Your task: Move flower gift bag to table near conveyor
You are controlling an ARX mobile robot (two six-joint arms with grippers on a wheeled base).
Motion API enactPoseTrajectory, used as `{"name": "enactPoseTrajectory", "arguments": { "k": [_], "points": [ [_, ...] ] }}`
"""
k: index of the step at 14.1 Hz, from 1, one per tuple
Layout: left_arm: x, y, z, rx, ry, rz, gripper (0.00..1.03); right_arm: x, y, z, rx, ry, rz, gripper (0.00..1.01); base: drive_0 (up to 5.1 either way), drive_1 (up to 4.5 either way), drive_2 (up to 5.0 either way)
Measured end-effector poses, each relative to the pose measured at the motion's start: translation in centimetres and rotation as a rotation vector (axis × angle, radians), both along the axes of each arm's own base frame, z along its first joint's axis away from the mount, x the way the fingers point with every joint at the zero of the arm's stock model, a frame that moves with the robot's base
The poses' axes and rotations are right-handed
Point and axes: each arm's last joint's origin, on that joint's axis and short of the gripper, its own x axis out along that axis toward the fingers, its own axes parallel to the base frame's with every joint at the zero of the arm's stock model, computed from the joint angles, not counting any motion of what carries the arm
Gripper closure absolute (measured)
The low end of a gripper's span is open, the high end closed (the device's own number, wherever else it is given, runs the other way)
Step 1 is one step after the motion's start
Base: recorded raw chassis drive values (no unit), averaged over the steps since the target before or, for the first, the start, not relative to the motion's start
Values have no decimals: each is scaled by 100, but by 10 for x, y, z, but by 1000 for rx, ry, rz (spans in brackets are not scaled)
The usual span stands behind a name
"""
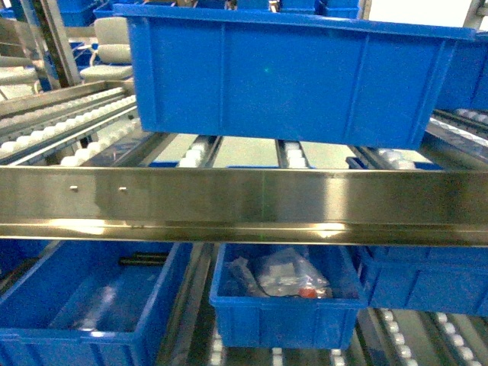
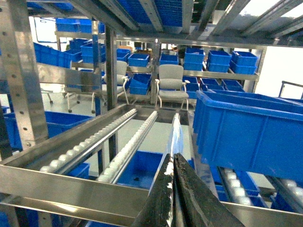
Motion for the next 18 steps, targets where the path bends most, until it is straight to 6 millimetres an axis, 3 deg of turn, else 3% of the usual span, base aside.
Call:
{"name": "enactPoseTrajectory", "arguments": {
  "k": [18],
  "points": [
    [0, 0, 0, 0, -3, 0, 101, 0, 0, 0, 0, -1, 0, 99, -466, 79, 386]
  ]
}}
